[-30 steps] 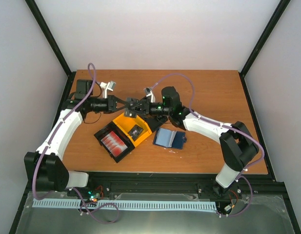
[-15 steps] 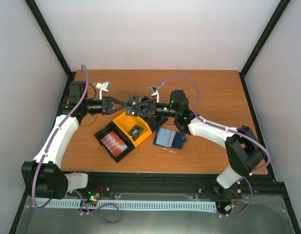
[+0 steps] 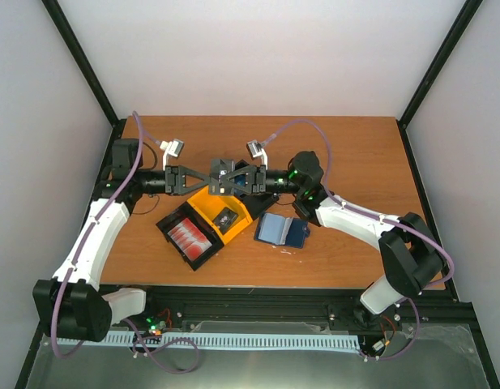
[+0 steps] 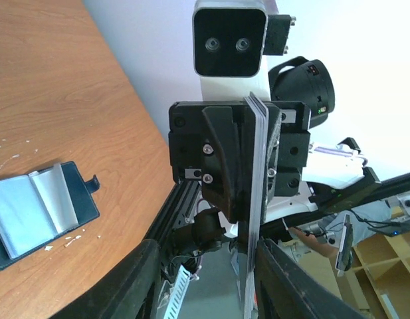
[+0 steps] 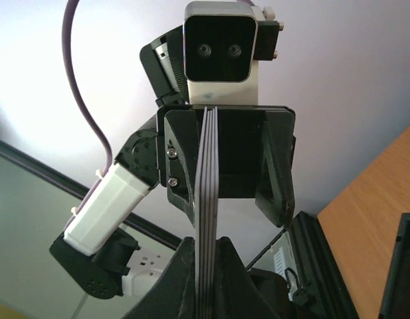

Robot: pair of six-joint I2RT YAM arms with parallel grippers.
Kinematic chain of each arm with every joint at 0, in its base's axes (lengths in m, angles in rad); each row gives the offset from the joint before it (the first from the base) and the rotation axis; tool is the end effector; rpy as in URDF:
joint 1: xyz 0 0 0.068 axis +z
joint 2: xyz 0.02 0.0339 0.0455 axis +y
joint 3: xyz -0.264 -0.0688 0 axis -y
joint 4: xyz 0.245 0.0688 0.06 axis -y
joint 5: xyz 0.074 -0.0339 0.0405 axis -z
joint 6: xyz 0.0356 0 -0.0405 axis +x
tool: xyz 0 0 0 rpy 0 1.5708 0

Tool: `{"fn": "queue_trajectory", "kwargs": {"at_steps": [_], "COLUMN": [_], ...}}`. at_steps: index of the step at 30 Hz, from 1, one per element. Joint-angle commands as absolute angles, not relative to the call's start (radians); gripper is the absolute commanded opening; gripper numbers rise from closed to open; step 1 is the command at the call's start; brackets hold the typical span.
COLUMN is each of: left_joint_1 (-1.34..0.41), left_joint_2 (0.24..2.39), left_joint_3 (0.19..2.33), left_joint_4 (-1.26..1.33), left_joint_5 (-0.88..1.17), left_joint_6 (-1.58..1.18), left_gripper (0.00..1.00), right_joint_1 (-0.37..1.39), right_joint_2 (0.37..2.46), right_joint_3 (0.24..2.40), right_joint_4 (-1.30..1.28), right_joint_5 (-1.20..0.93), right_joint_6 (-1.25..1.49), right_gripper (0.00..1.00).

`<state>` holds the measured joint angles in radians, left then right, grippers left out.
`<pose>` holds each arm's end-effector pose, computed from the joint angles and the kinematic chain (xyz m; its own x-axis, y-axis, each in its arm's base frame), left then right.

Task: Put the credit cards into the card holder
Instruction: Pick up the credit card from the storage box.

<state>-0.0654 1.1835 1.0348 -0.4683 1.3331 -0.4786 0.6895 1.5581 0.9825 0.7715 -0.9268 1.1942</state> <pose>0.2359 -0.0501 0.3333 -0.8839 -0.0508 -0.4650 0.4499 0.1800 -0.8748 0.2507 0.2436 0.3130 -0.8628 0.0123 -0.5055 -0.5027 -0.1283 0.8549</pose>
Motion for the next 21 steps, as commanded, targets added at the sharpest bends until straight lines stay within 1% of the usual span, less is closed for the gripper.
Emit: {"fn": "queue_trajectory", "kwargs": {"at_steps": [1,12,21], "left_joint_1": [-0.058,-0.058,-0.058], "left_joint_2": [1.147,1.166,1.206], "left_joint_3": [1.023,1.003,1.018], "left_joint_4": [-0.408,-0.434,-0.549], "left_joint_5": [1.394,1.391,1.308], "left_joint_6": [-0.501,-0.471,-0.387], "left_gripper": [0.41,0.42,0.40], "right_joint_1": [0.690,0.714,0.737], "right_joint_2": [1.529,1.546,1.545], "right_joint_3": [1.009,1.058,1.095], "right_joint_4": [0.890,0.921,0.769], "right_joint_5": [-0.992,-1.026,-1.034], "right_joint_6": [1.230,1.247,1.135], "right_gripper": [0.03,0.03,0.03]}}
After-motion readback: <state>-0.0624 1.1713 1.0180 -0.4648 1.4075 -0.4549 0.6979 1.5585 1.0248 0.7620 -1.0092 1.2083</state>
